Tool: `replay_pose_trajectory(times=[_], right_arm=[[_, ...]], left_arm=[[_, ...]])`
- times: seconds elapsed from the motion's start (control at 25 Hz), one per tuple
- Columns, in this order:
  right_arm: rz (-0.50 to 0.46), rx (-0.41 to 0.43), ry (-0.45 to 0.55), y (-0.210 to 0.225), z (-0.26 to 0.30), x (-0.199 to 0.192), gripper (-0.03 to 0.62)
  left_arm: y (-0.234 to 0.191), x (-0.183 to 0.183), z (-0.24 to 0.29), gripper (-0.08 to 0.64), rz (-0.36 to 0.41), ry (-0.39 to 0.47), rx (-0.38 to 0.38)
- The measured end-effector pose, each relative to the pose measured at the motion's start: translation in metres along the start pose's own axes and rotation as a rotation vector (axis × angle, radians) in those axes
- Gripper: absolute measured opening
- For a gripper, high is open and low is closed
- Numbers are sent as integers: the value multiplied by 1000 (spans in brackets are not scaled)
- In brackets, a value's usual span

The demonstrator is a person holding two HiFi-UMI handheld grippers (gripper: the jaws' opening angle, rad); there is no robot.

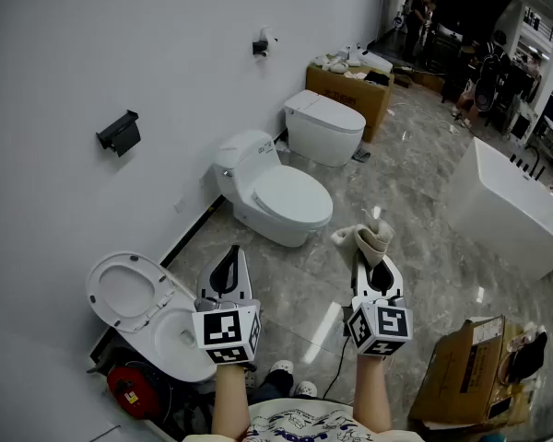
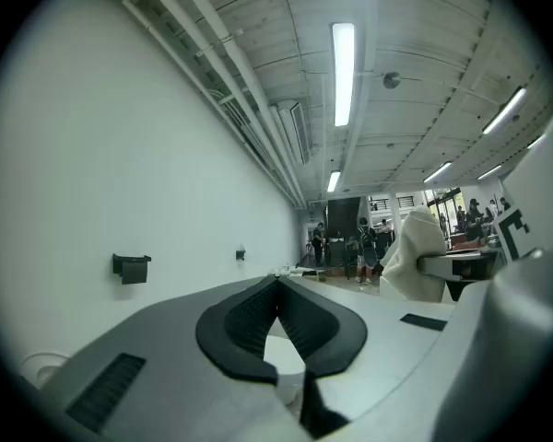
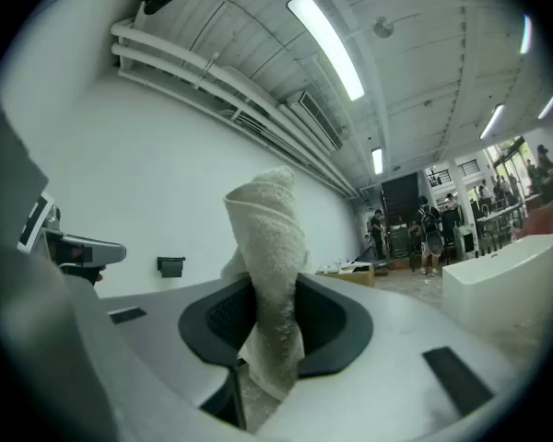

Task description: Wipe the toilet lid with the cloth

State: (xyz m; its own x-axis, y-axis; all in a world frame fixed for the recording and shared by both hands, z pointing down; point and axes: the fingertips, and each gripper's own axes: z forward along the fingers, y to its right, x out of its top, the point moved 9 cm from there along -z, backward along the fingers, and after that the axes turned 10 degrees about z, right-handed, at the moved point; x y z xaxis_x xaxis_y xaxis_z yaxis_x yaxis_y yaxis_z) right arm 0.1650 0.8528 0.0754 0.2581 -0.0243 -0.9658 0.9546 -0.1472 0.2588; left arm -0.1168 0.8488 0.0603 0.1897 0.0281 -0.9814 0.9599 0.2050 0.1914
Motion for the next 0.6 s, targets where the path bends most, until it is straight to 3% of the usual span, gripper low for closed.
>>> replay_pose_trajectory(times=[0.6], right_arm=[[18,-14,11,1,13,-5,95]], left_arm=[[-6,-7,13,3,-6,-8,-2]])
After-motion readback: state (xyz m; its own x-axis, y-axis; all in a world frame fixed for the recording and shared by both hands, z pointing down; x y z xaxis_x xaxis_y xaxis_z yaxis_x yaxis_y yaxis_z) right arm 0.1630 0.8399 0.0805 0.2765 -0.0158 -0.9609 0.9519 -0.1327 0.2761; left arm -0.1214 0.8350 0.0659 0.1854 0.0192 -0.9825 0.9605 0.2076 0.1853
